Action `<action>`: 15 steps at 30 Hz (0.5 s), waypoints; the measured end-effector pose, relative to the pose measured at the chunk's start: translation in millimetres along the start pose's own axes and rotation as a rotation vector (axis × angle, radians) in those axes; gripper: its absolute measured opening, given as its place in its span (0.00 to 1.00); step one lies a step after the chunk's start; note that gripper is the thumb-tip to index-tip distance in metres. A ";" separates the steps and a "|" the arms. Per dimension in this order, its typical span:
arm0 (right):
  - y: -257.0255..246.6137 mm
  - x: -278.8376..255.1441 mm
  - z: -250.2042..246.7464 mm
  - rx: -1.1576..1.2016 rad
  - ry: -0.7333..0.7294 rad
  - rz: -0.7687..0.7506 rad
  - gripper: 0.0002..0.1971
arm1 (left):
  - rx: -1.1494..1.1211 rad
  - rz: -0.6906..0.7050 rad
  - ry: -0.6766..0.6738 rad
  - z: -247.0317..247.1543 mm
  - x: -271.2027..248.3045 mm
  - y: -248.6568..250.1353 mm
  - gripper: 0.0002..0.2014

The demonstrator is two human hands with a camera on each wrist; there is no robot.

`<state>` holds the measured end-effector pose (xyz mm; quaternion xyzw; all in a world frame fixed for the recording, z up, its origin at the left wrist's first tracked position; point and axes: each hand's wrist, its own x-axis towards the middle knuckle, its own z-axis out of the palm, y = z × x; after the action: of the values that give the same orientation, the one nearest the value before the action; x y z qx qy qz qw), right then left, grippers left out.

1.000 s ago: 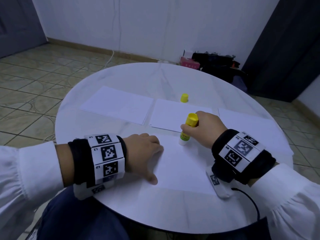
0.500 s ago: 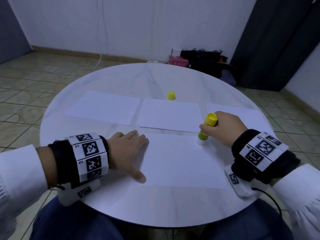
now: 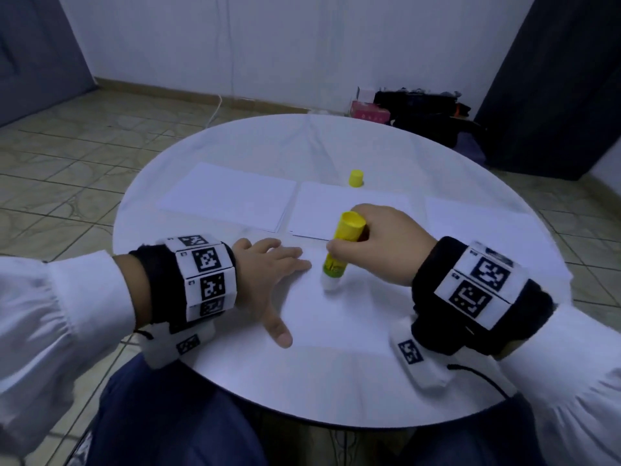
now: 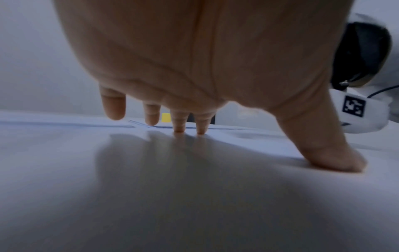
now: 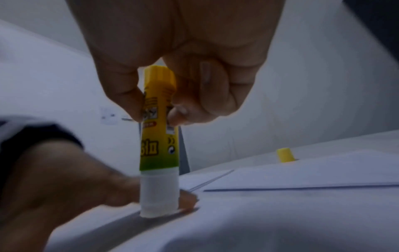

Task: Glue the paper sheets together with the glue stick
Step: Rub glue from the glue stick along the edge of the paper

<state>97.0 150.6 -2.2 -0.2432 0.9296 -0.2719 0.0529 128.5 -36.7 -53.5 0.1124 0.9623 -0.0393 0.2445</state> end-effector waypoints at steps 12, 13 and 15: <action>-21.8 10.5 38.4 -0.047 -0.066 -0.082 0.12 | 0.029 -0.004 0.022 1.8 2.1 -1.4 0.65; -22.6 7.3 38.1 -0.048 -0.078 -0.093 0.11 | 0.025 0.003 0.024 2.5 2.6 -1.6 0.64; -25.3 -0.1 37.5 -0.054 -0.099 -0.124 0.11 | 0.029 0.017 0.022 3.0 2.7 -0.6 0.61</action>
<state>116.5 114.1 -20.5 -0.3149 0.9159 -0.2371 0.0754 127.5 -37.1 -57.4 0.1243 0.9633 -0.0499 0.2327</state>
